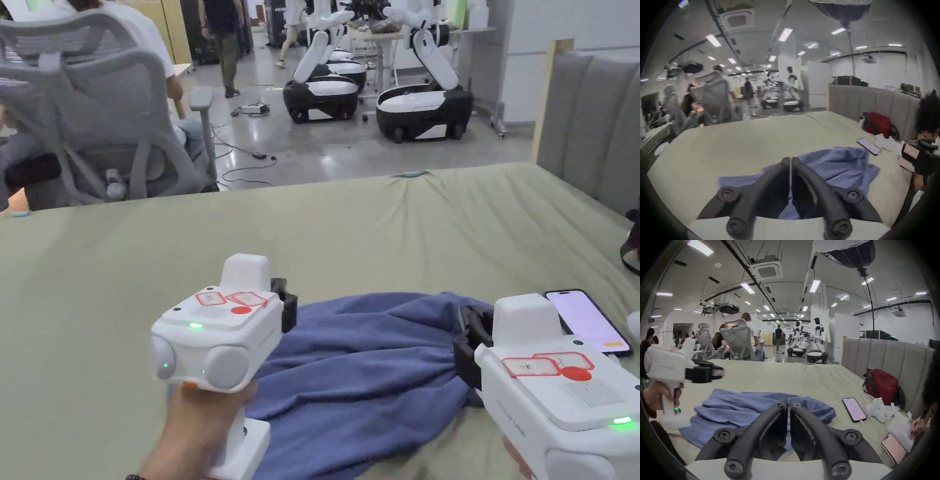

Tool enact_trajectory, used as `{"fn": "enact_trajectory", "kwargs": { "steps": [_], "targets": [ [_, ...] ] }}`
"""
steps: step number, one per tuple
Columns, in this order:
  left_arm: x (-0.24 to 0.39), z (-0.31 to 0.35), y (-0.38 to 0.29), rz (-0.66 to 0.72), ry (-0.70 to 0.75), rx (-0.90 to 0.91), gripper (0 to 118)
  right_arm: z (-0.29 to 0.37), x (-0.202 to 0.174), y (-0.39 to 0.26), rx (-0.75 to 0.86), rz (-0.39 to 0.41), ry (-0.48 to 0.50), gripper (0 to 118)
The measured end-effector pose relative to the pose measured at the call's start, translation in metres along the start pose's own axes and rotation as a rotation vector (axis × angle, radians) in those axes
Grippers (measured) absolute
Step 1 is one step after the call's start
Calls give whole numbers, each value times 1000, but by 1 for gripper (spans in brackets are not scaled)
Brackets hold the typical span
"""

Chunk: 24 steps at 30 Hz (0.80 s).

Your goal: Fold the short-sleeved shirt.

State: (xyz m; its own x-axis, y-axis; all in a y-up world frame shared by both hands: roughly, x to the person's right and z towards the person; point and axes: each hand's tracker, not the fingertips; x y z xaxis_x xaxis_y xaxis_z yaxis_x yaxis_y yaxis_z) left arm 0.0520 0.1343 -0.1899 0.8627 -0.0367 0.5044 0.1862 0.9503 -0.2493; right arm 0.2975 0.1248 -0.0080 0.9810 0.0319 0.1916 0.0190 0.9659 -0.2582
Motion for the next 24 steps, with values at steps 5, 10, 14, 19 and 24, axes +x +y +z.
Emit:
{"fn": "enact_trajectory", "kwargs": {
  "steps": [5, 10, 14, 19, 24],
  "targets": [
    [-75, 34, -5, 60, 106, -43, 0, -3, -24, 7, 9, 22, 40, 5],
    [-121, -7, -6, 105, 148, -143, 30, -9, -32, 11, 14, 36, 57, 5],
    [-132, -62, -15, 105, 129, -306, 105, -22, -29, 8, 1, 36, 48, 5],
    [-140, -124, -38, 59, 181, -399, 98, -44, -27, 1, -34, 55, 37, 5],
    [-141, -159, -60, 97, 144, -519, 98, -61, -23, -5, -66, 66, 27, 5]
  ]
}}
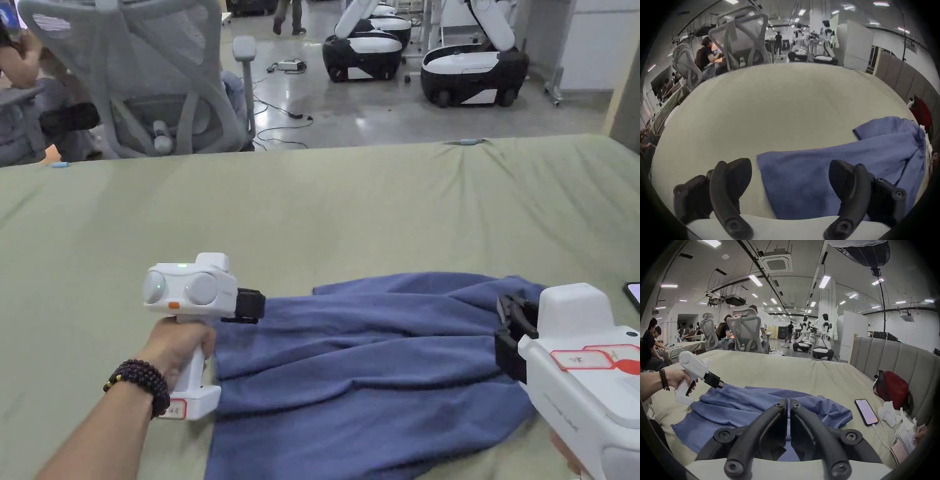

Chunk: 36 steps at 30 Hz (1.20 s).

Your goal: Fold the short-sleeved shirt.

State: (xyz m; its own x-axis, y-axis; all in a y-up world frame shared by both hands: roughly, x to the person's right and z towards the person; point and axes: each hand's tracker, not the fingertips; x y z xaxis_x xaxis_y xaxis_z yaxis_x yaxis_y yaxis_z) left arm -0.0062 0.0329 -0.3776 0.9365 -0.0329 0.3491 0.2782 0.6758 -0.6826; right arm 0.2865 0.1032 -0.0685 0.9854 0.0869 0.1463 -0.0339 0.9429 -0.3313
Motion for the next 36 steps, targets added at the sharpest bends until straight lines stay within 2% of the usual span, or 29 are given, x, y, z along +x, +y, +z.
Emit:
{"fn": "enact_trajectory", "kwargs": {
  "steps": [2, 4, 5, 6, 7, 8, 9, 13, 14, 15, 18, 20, 21, 24, 29, 32, 33, 35, 36],
  "targets": [
    [2, -8, -6, -9, 50, -31, 96, -5, 2, -2, -11, -6, -6, 5],
    [1, -9, -13, 41, 16, -19, 94, -7, 3, -5, -20, -10, -12, 5],
    [2, -3, -13, 53, 21, 5, 89, -8, 4, -6, -23, -8, -13, 5],
    [1, 0, -11, 52, 15, 9, 71, -8, 4, -7, -27, -4, -14, 5],
    [3, 7, -11, 39, 9, 29, 47, -9, 4, -8, -32, -1, -15, 5],
    [5, 13, -11, 16, -6, 54, 8, -10, 3, -9, -39, 2, -16, 5],
    [7, 18, -10, 11, -46, 67, 1, -10, 4, -9, -44, 3, -15, 5],
    [7, 28, 1, -2, -22, 83, 1, 0, 24, -5, -25, -43, -3, 7],
    [9, 33, 1, -4, -18, 90, 1, 1, 37, -5, -40, -76, -38, 13],
    [10, 38, 3, -5, -14, 98, 1, 2, 49, -5, -66, -105, -70, 33],
    [11, 48, 7, -2, -26, 120, 1, 0, 90, -14, -129, -177, -116, 117],
    [13, 53, 9, -5, -27, 130, 1, -2, 106, -22, -197, -201, -152, 116],
    [14, 55, 10, -7, -25, 140, 1, -2, 110, -26, -187, -186, -151, 116],
    [16, 56, 11, 4, -20, 152, 1, -16, 120, -39, -308, -196, -173, 116],
    [19, 59, 8, -2, -33, 149, 1, -47, 127, -65, -491, -94, -185, 106],
    [21, 58, 7, -9, -29, 148, 1, -72, 138, -80, -551, -74, -157, 105],
    [21, 59, 7, -10, -30, 148, 1, -78, 139, -84, -552, -73, -158, 99],
    [20, 57, 7, -11, -32, 148, 1, -87, 136, -91, -566, -67, -127, 78],
    [20, 57, 7, -12, -30, 149, 1, -90, 138, -91, -558, -95, -79, 66]
  ]
}}
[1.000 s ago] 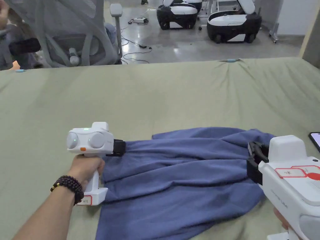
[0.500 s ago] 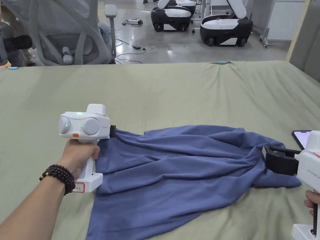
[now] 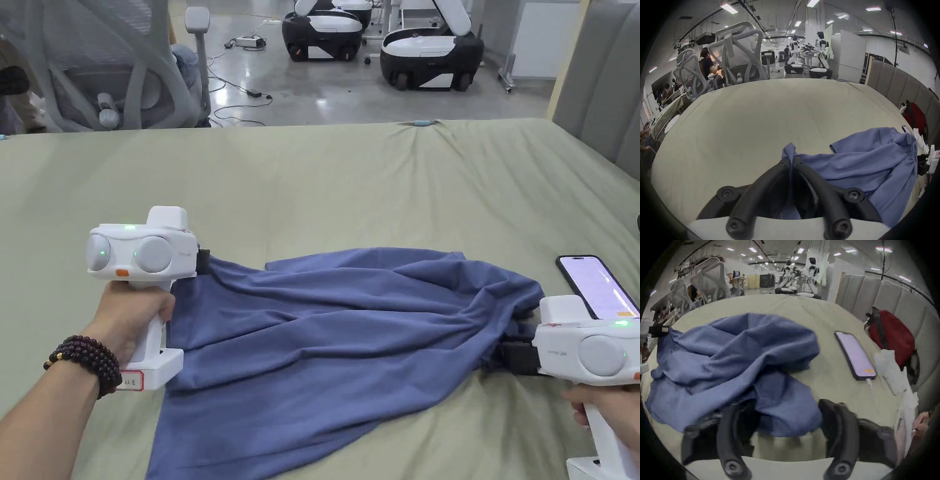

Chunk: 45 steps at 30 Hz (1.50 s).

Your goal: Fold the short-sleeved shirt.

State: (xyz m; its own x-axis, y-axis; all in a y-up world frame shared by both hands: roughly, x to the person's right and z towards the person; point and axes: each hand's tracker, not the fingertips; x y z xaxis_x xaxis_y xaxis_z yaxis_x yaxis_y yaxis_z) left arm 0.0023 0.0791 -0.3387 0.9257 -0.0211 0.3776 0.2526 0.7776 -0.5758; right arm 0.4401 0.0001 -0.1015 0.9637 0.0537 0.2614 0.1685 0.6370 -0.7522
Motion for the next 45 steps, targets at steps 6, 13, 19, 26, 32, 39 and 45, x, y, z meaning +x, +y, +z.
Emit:
{"fn": "enact_trajectory", "kwargs": {
  "steps": [6, 13, 19, 26, 32, 39, 45],
  "targets": [
    [-2, 2, -3, 1, 6, 16, 1, 9, -3, 1, 60, 19, 10, 8],
    [-17, 40, 30, 74, -6, 182, 1, 88, -2, 51, 421, -37, 40, 8],
    [-18, 98, 100, 44, -5, 337, 1, 178, -13, 153, 698, -1, 48, 8],
    [-25, 150, 202, 86, 39, 499, 1, 246, -30, 292, 856, 36, 5, 8],
    [-31, 173, 277, 63, 150, 594, 1, 282, -19, 389, 888, 45, -85, 8],
    [-44, 173, 312, 46, 239, 611, 1, 288, 8, 436, 880, -24, -203, 8],
    [-45, 162, 305, 66, 224, 627, 1, 272, 11, 432, 869, -21, -189, 8]
  ]
}}
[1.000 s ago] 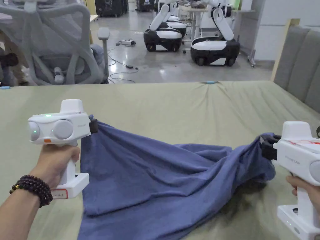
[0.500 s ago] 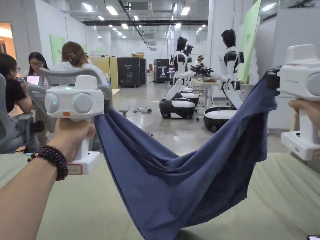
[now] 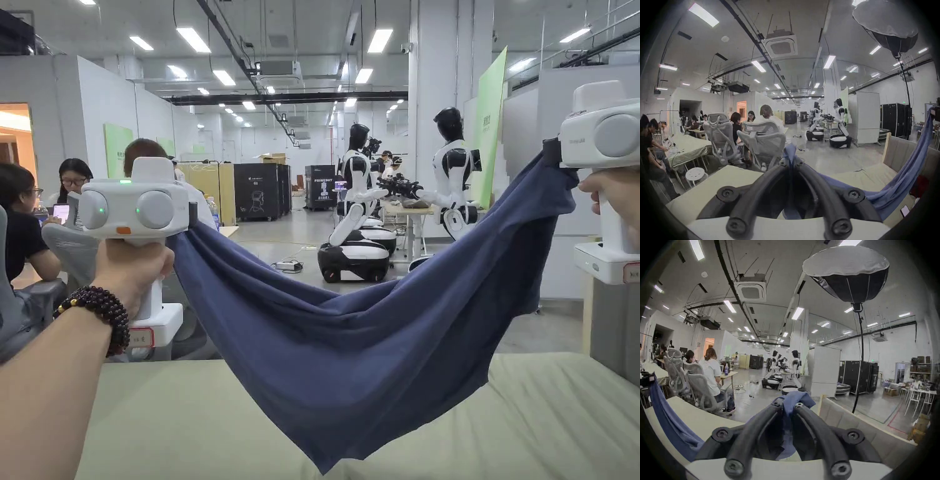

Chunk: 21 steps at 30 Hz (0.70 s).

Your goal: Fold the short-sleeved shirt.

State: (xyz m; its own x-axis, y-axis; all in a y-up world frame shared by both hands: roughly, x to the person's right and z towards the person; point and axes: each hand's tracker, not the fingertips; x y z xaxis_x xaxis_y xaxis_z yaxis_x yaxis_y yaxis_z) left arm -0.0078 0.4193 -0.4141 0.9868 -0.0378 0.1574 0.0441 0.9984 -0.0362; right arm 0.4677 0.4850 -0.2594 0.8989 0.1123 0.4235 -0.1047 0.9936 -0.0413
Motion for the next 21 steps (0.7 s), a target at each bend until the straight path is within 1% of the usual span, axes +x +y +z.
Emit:
{"fn": "enact_trajectory", "kwargs": {
  "steps": [3, 7, 9, 11, 12, 14, 18, 20, 21],
  "targets": [
    [3, -8, -23, 3, -25, -23, 1, 2, -7, -24, -8, 0, 28, 8],
    [12, -12, -69, -1, -68, -83, 1, 9, -21, -69, -64, -23, 96, 8],
    [17, -6, -86, -14, -84, -109, 1, 12, -27, -86, -72, 1, 136, 8],
    [18, 1, -98, -28, -99, -132, 1, 15, -29, -99, -77, 37, 144, 8],
    [17, 6, -103, -34, -113, -133, 1, 21, -28, -104, -69, 37, 148, 8],
    [14, 25, -114, -50, -132, -118, 1, 43, -24, -116, -61, 9, 162, 8],
    [2, 69, -146, -23, -168, -137, 1, 104, -22, -149, -63, 23, 185, 8],
    [-3, 99, -168, -11, -175, -170, 1, 139, -23, -174, -81, 32, 193, 8],
    [-6, 114, -178, 12, -202, -196, 1, 155, -22, -188, -96, 30, 198, 8]
  ]
}}
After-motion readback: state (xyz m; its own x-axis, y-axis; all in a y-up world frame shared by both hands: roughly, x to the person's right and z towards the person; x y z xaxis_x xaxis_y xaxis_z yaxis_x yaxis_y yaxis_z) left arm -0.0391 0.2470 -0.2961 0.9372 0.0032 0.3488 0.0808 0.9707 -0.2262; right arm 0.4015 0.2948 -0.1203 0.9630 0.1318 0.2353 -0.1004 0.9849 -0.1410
